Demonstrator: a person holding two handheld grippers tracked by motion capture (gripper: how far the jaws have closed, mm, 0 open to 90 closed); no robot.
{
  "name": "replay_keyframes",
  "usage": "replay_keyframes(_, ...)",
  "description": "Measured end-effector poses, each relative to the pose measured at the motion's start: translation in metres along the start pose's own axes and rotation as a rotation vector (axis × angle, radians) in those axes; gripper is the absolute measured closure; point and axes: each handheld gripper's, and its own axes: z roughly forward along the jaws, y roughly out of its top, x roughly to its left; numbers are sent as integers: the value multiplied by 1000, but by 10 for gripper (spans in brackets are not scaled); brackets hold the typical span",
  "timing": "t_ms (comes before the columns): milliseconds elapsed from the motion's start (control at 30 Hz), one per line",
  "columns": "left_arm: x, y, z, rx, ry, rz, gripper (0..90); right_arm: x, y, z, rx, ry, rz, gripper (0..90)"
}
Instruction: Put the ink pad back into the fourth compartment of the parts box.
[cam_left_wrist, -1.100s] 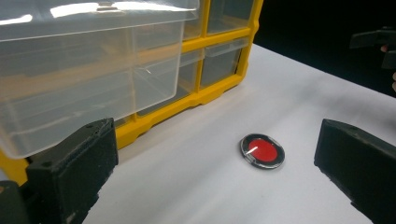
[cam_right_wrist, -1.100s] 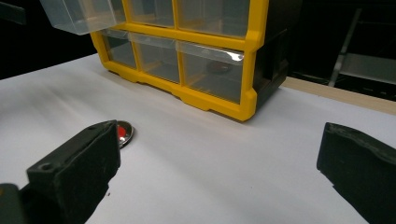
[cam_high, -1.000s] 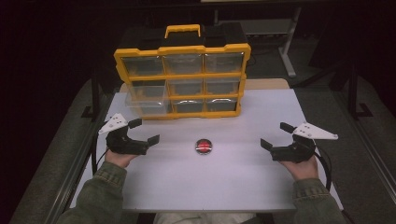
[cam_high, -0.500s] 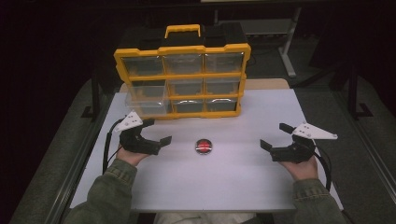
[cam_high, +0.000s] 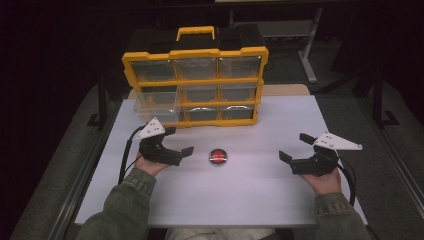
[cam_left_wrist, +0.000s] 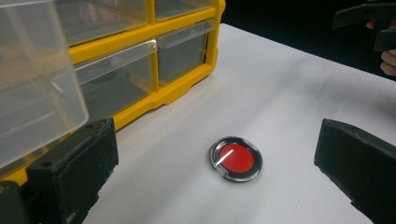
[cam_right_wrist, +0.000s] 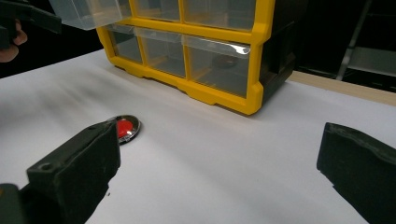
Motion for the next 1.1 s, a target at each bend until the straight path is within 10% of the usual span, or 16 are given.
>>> replay_keyframes(1100, -22, 10, 55, 127, -84, 69, 0, -2, -3, 1, 26, 0, 1, 0)
